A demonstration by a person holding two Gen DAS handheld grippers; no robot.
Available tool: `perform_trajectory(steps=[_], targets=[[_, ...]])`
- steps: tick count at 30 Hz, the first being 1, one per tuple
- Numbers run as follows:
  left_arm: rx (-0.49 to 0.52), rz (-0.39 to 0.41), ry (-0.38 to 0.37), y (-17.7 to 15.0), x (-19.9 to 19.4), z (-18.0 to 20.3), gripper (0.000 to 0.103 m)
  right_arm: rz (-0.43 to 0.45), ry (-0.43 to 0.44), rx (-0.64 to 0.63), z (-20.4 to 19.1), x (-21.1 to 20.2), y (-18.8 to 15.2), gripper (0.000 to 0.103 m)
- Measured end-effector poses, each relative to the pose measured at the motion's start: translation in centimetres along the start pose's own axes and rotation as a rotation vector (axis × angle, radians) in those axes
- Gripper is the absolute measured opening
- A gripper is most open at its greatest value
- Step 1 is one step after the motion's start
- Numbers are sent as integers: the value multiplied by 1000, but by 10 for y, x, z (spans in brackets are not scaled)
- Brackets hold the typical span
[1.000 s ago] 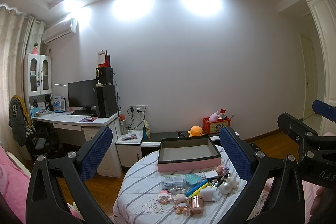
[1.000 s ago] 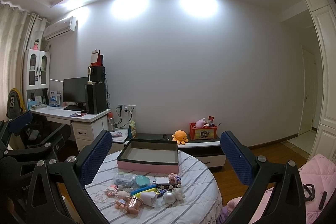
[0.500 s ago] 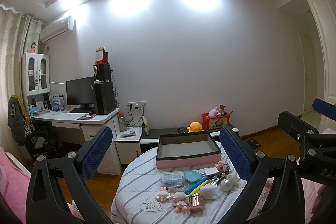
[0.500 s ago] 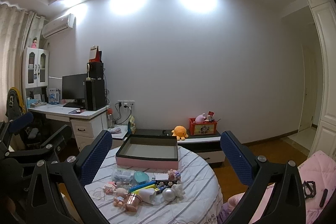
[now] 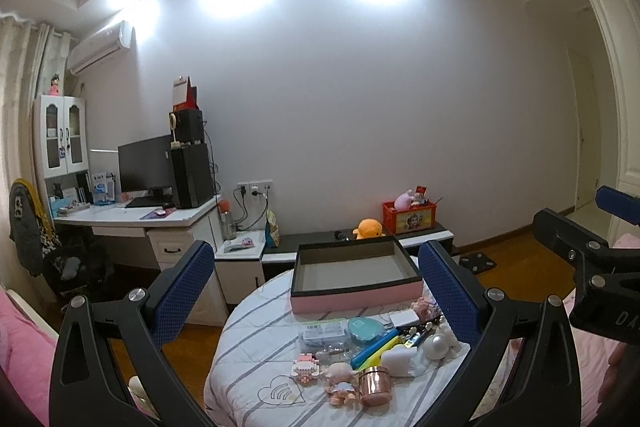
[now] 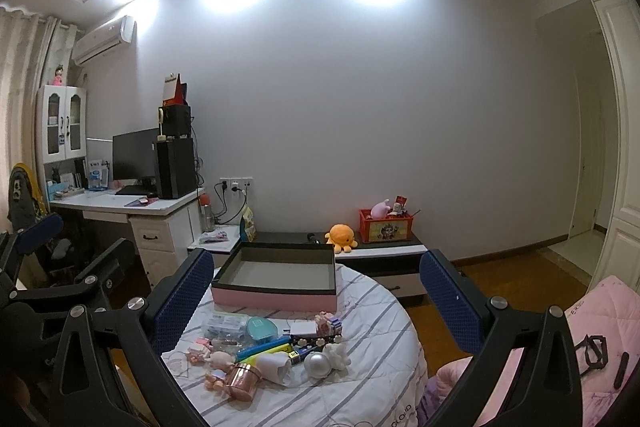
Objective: Organize rigid objects
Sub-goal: 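Lower the left tool to the plush doll while the right tool approaches the copper cup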
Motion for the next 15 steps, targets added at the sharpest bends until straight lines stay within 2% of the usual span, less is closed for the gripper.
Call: perform_trajectory(steps=[4, 7, 15], targets=[[5, -36, 19, -15, 19, -6, 103, -24, -3, 5, 4, 14, -11, 103], [7, -92, 45, -35, 39, -13, 103, -62, -9, 6, 10, 31, -27, 103], [32, -287, 54, -125, 87, -34, 103, -214, 19, 13, 23, 84, -97, 103]])
Point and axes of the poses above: each gripper's, at about its wrist camera, not at the fingertips, and x roughly the way its jaws point, z to its right, y to its top, the point moved 8 cm from there along x, roughly the way its jaws point, and after that the axes turned 7 degrees about -x, right-handed, at the moved point
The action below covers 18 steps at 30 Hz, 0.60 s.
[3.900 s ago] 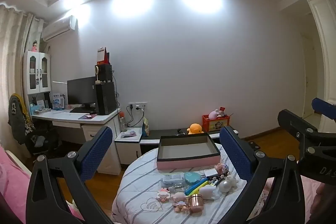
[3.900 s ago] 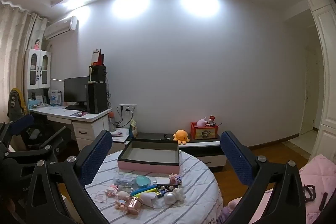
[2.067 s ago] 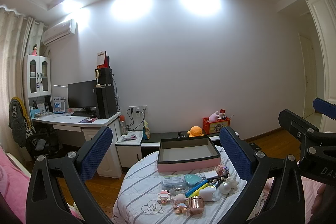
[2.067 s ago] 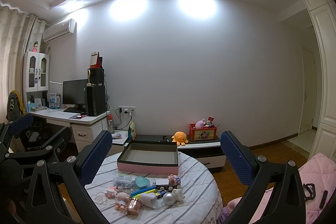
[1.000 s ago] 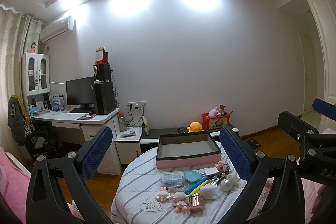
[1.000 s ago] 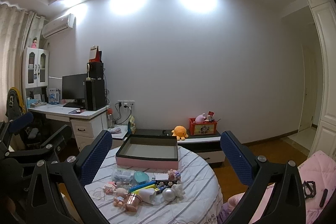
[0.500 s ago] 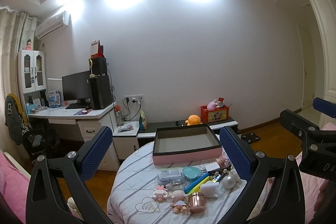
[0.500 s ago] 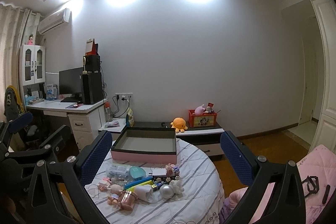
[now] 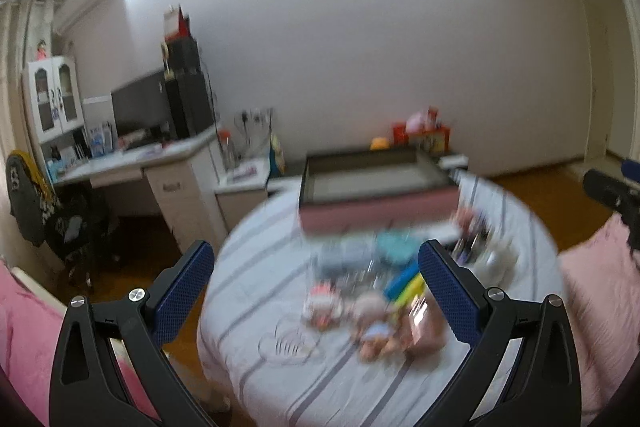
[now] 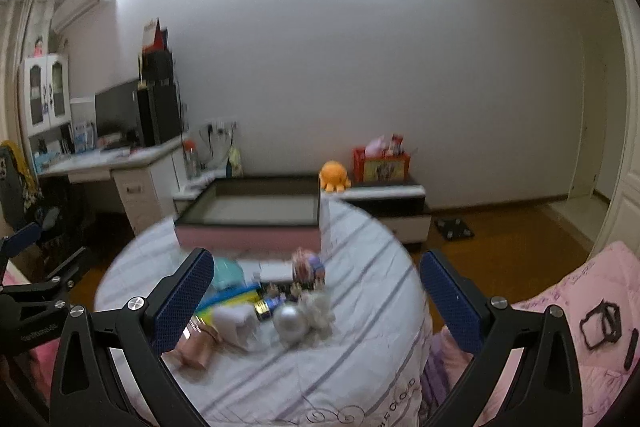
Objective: Organize rigid objects
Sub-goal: 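Lower the left tool to the plush doll while the right tool approaches the copper cup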
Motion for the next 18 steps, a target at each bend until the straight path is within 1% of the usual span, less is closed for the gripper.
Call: perform_trajectory(steps=[1, 2, 4, 5, 7, 11, 15, 17, 18], targets=[[-8, -26, 6, -9, 7, -4, 103, -27, 9, -14, -1, 11, -15, 103], [-24, -51, 9, -19, 15, -7, 103, -39, 10, -19, 0, 16, -21, 103], [-42, -88, -16, -38, 28, -11, 103, -92, 4, -28, -1, 33, -43, 103], [-40, -116, -25, -49, 35, -11, 103, -121, 14, -27, -2, 40, -53, 103], [-36, -156, -11, -65, 47, -12, 103, -176, 48, -25, -6, 54, -73, 103], [-22, -225, -35, -87, 66, -4, 103, -207, 67, -40, -11, 60, -89, 103], [-5, -250, -40, -93, 84, 7, 103, -235, 82, -39, -13, 65, -97, 103], [13, -256, -18, -96, 94, 10, 103, -242, 84, -35, -12, 68, -98, 103], [16, -259, -21, -96, 98, 13, 103, -246, 89, -34, -13, 69, -99, 103]])
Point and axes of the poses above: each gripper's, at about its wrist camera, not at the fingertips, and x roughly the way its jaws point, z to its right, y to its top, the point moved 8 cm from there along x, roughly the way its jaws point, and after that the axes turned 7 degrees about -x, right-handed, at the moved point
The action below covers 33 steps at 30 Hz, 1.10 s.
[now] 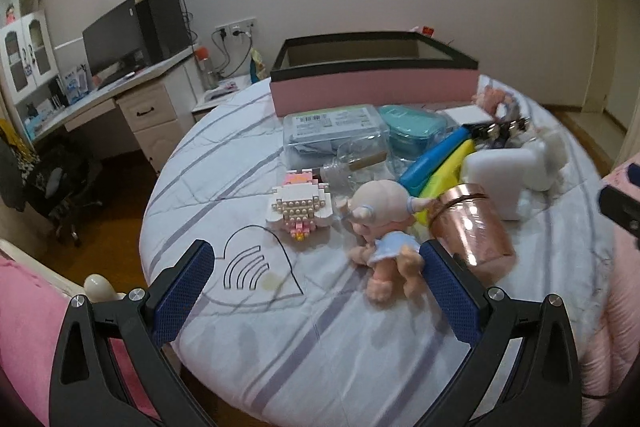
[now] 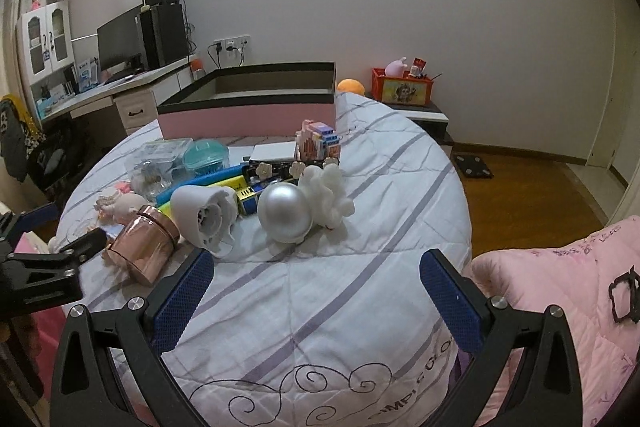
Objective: Organize rigid objects
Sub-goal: 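Lower the left tool to the plush doll while the right tool approaches the copper cup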
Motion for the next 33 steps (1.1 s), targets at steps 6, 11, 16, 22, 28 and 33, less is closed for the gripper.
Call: perform_trajectory(steps=[6, 11, 16, 22, 28, 33], targets=[[-69, -40, -66, -1, 24, 3, 103, -4, 16, -6, -6, 8, 2, 103], [-69, -92, -85, -11, 41, 5, 103, -19, 36, -15, -13, 18, 1, 103], [-66, -76, -145, -9, 36, 8, 77, -27, 48, -25, -21, 23, -2, 103], [-44, -72, -172, -6, 36, 10, 49, -46, 70, -37, -36, 26, -9, 103], [-23, -76, -177, 1, 43, 14, 48, -57, 74, -42, -43, 25, -13, 103], [-59, -58, -213, -3, 34, 9, 47, -52, 72, -36, -46, 22, -11, 103]])
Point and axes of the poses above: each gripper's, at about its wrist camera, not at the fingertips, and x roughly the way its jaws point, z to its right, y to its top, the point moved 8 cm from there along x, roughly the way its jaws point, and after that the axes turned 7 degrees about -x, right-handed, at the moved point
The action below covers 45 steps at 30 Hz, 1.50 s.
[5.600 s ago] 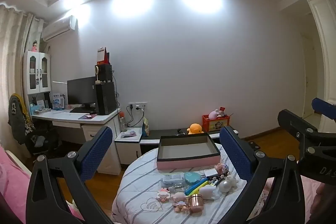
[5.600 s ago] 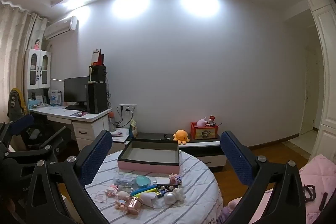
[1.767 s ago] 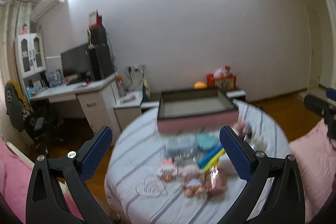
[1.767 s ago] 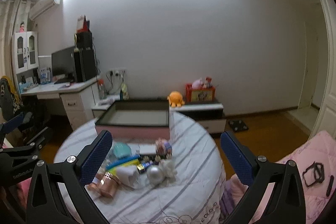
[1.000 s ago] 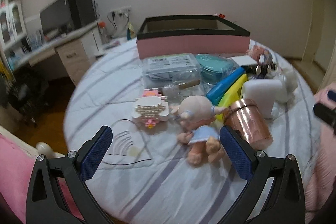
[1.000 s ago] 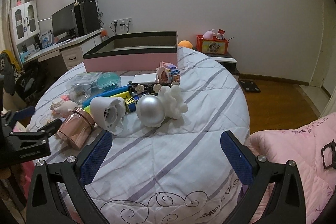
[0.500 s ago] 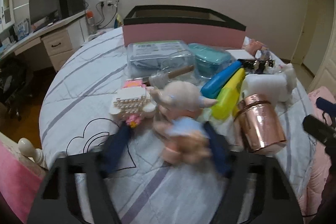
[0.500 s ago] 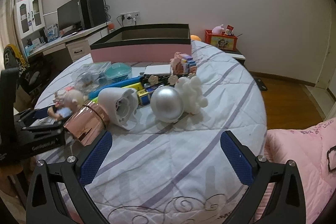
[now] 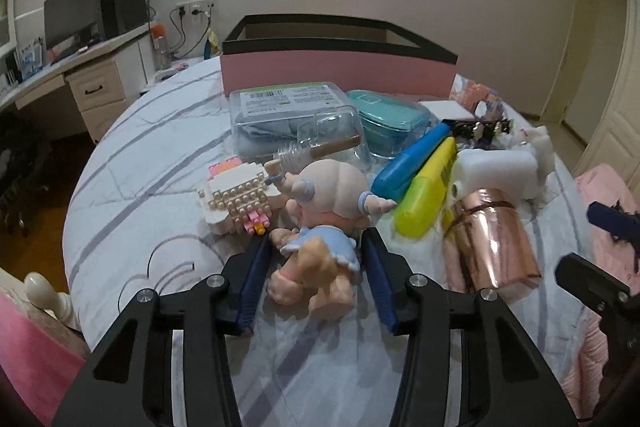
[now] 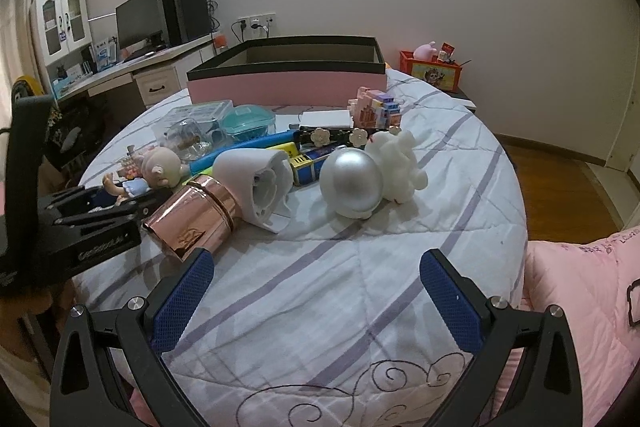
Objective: Organize rigid objects
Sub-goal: 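Lower the left tool to the plush doll while the right tool approaches the copper cup, then grasp the plush doll with the left tool while the right tool grasps the copper cup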
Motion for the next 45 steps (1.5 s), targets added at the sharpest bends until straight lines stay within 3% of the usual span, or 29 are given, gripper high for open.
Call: perform_trajectory(steps=[8, 11, 21, 23, 29, 32, 33, 35, 45], targets=[[3, 26, -49, -20, -23, -5, 47, 17, 55, 33, -28, -1, 5, 103], [5, 35, -35, -25, -30, -10, 48, 18, 88, 66, -41, 4, 7, 103], [-4, 41, -25, -26, -31, -16, 50, -40, 71, 81, -65, 42, 18, 103], [5, 32, -24, -26, -29, -16, 52, -48, 60, 62, -66, 46, 15, 97], [1, 34, -29, -25, -26, -13, 68, -41, 74, 37, -53, 35, 9, 65], [21, 32, -10, -25, -22, -10, 69, -42, 101, 38, -45, 31, 2, 61], [25, 32, -4, -24, -22, -9, 69, -41, 107, 38, -43, 29, 1, 60], [31, 38, 16, -23, -22, -9, 49, -35, 123, 45, -39, 27, -1, 59], [18, 41, 19, -16, -24, -7, 48, 15, 187, 24, -36, 14, 2, 59]])
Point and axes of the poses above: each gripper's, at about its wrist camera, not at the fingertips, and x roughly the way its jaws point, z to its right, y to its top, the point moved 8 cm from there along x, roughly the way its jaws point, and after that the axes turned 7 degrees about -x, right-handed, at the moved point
